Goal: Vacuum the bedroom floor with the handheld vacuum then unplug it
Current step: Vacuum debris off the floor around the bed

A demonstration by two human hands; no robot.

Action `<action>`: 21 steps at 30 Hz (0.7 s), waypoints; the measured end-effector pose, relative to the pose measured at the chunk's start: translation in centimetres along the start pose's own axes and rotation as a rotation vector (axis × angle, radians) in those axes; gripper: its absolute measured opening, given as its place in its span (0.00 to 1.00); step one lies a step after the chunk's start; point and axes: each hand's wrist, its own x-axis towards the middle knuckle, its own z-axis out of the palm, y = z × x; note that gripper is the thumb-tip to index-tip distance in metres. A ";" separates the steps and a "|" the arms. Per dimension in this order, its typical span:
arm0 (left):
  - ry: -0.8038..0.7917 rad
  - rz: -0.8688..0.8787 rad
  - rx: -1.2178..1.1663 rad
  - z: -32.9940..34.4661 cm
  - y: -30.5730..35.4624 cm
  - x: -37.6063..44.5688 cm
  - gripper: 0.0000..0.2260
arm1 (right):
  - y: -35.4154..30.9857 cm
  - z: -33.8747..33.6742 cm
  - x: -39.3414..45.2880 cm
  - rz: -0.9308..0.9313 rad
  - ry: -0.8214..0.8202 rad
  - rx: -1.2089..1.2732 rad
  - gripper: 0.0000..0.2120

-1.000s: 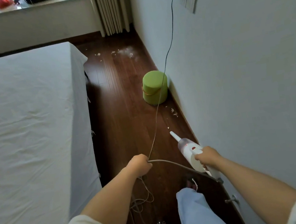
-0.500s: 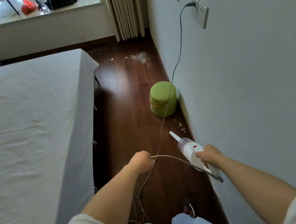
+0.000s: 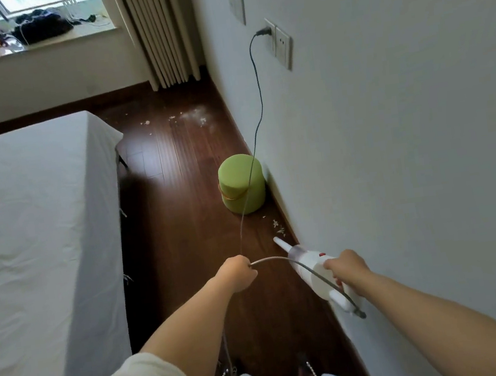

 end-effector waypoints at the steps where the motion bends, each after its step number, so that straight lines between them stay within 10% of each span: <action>1: 0.001 0.003 0.001 -0.2 0.1 0.2 0.14 | -0.2 -0.1 0.1 0.002 0.006 0.010 0.08; 21: -0.006 -0.032 -0.051 -1.3 -1.3 2.1 0.14 | -2.2 1.5 2.5 0.005 0.044 0.067 0.10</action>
